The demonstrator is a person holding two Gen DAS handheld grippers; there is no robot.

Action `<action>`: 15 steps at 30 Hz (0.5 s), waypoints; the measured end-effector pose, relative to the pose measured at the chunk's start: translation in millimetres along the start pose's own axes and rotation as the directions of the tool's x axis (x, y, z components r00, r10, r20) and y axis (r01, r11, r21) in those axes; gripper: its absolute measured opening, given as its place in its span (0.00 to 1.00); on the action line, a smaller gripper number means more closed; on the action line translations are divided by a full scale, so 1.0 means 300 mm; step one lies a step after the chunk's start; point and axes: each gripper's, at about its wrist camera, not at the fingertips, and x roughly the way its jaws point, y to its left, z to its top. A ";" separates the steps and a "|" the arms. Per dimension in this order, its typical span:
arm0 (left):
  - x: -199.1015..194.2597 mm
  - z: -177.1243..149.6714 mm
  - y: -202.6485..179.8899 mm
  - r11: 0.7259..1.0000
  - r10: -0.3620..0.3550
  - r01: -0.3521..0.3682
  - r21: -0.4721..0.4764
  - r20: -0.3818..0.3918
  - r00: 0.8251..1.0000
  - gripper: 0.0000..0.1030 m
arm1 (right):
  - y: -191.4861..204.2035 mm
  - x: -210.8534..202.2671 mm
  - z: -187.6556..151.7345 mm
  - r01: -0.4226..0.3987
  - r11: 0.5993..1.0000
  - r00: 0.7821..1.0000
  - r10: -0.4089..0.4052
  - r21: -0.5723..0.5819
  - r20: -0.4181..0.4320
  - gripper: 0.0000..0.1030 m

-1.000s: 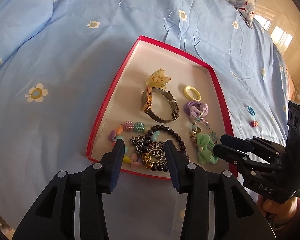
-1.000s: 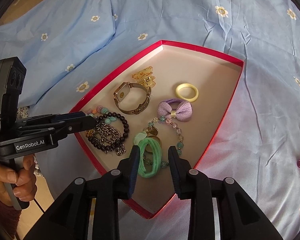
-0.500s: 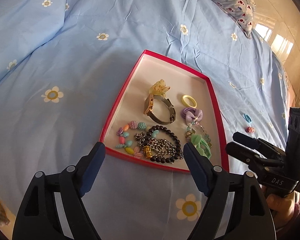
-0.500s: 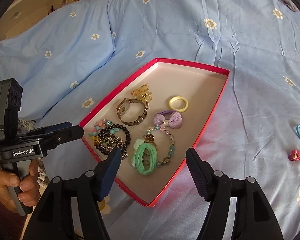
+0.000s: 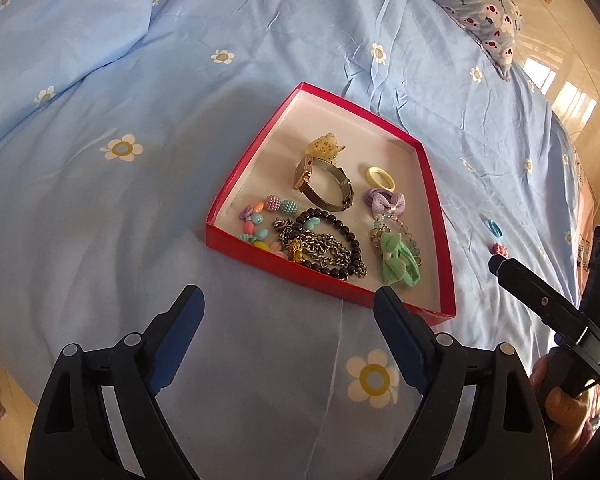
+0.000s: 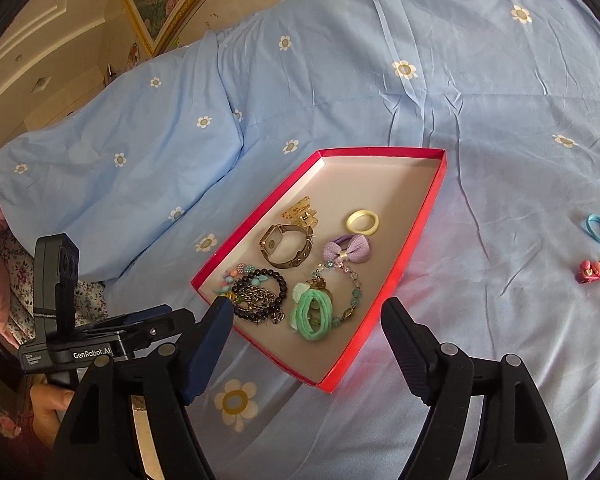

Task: Organize jewelry

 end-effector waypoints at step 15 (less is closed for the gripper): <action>-0.247 0.065 -0.123 0.984 0.077 -0.107 0.145 0.202 0.976 1.00 | 0.122 -0.185 0.129 0.030 0.992 0.998 -0.024 -0.123 0.050 1.00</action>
